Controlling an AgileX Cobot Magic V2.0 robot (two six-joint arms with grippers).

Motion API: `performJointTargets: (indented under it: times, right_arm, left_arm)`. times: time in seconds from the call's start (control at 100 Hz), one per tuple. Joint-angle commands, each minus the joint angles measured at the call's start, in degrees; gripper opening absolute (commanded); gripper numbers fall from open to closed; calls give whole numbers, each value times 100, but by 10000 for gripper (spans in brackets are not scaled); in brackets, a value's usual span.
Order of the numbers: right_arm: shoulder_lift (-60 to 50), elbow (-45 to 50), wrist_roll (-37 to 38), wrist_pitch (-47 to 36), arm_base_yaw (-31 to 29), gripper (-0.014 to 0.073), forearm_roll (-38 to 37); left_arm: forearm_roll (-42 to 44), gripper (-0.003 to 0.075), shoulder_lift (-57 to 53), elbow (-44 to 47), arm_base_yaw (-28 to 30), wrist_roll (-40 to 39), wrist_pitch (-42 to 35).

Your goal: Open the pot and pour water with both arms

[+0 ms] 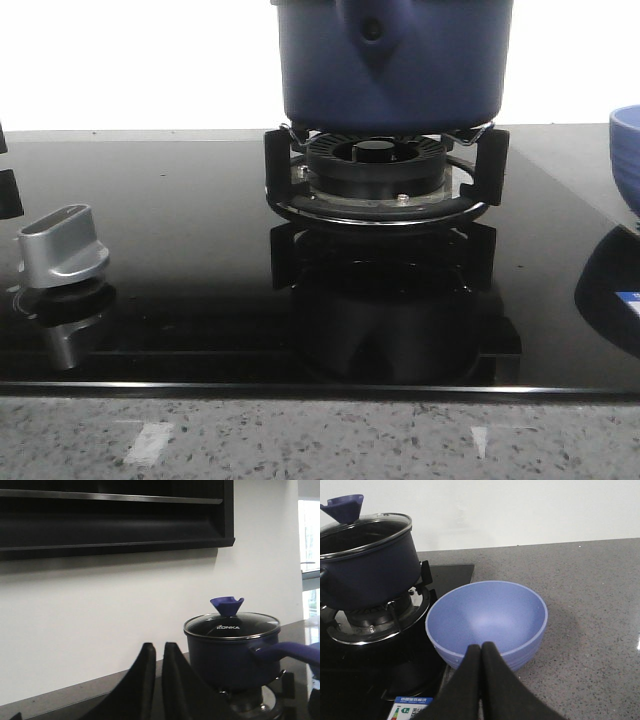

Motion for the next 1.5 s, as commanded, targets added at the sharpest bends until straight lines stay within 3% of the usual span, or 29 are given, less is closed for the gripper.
performJointTargets:
  times: [0.0, 0.05, 0.22, 0.31, 0.45, 0.61, 0.7, 0.9, 1.49]
  right_arm:
    - [-14, -113, -51, -489, -1, -67, -8]
    - [-14, -113, -51, -489, -1, -67, -8]
    - [-14, -113, -51, -489, -1, -67, -8]
    - [-14, -113, -51, -489, -1, -67, -8]
    - [-14, -113, -51, -489, -1, -67, -8]
    - [-14, -113, -51, -489, -1, -67, -8]
    - [-14, -113, -51, -489, -1, -67, -8]
    - [-14, -113, -51, -489, -1, -67, -8]
    - [-14, -113, -51, -489, -1, -67, -8]
  left_arm:
    - [1044, -20, 64, -138, 17, -911, -183]
    - [2145, -20, 64, -127, 17, -2008, -204]
    - [6840, -20, 64, 232, 17, -6858, -416]
    - [8136, -20, 64, 695, 81, -8199, -942]
    - [8139, -20, 24, 1385, 329, -8280, -1642]
    - [7917, -20, -342, 1855, 574, -8280, -1622]
    - [7879, -20, -549, 1998, 630, -8280, -1252]
    - [7708, -20, -801, 2041, 684, -8280, 594]
    - [7630, -20, -801, 2168, 684, -8270, 421]
